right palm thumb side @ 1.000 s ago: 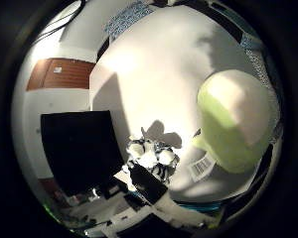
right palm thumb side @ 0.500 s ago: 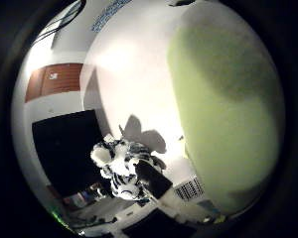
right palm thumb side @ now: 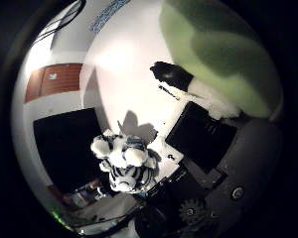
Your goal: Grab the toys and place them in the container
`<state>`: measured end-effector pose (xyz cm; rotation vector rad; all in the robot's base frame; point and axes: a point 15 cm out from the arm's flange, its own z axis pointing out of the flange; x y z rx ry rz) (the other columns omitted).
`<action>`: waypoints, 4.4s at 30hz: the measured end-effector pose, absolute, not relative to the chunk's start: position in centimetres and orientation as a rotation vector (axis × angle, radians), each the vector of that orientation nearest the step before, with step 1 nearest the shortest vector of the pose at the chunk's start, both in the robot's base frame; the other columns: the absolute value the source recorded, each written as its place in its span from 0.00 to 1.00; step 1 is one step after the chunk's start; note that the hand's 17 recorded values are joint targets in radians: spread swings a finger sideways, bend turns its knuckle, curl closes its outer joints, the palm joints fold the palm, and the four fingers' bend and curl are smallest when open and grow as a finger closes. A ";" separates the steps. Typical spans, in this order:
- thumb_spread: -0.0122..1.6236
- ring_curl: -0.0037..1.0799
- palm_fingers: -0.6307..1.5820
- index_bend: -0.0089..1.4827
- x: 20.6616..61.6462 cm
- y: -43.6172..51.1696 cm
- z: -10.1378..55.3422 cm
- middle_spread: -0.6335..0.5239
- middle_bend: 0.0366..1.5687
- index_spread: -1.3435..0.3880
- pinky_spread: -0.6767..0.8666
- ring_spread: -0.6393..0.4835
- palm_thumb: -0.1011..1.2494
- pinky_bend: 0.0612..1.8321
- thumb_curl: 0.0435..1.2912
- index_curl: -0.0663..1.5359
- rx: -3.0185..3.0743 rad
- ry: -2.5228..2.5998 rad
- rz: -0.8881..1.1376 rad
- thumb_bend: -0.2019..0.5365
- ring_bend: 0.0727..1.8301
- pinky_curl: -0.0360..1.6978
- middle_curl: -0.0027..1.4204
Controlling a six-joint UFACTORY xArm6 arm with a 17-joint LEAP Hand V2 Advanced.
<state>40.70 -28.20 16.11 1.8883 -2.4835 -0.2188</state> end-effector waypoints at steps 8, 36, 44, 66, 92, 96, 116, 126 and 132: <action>0.66 0.67 0.79 0.72 39.6 -27.5 22.6 0.38 0.79 0.61 0.27 0.35 0.77 0.71 0.36 0.57 1.903 -2.499 -0.146 0.27 0.71 0.46 0.60; 0.73 0.79 0.77 0.76 34.0 -5.4 54.1 0.41 0.84 0.65 0.31 0.34 0.77 0.64 0.40 0.56 2.340 -2.253 0.134 0.26 0.70 0.64 0.59; 0.73 0.80 0.78 0.76 33.2 4.2 56.1 0.41 0.83 0.65 0.30 0.34 0.78 0.63 0.40 0.56 2.531 -2.135 0.175 0.26 0.69 0.66 0.59; 0.70 0.80 0.78 0.78 34.8 24.0 61.8 0.41 0.83 0.66 0.30 0.34 0.79 0.61 0.42 0.55 3.084 -1.992 0.360 0.25 0.70 0.68 0.60; 0.73 0.81 0.78 0.77 38.1 24.6 52.0 0.41 0.83 0.66 0.29 0.34 0.76 0.61 0.40 0.55 2.913 -1.914 0.225 0.25 0.69 0.70 0.60; 0.72 0.80 0.77 0.74 37.9 24.3 50.2 0.41 0.80 0.65 0.29 0.34 0.71 0.60 0.39 0.54 2.881 -1.893 0.195 0.23 0.68 0.70 0.58; 0.72 0.31 0.30 0.16 35.7 22.5 48.3 0.55 0.19 0.52 0.73 0.71 0.49 0.36 0.27 0.30 2.881 -1.752 0.138 0.24 0.28 0.41 0.26; 0.72 0.24 0.35 0.12 35.3 20.6 50.5 0.56 0.11 0.53 0.79 0.74 0.48 0.29 0.24 0.25 2.883 -1.803 0.183 0.25 0.21 0.30 0.23; 0.71 0.23 0.38 0.11 36.0 14.8 52.5 0.56 0.11 0.55 0.80 0.75 0.50 0.30 0.24 0.23 2.803 -1.953 0.254 0.25 0.21 0.28 0.23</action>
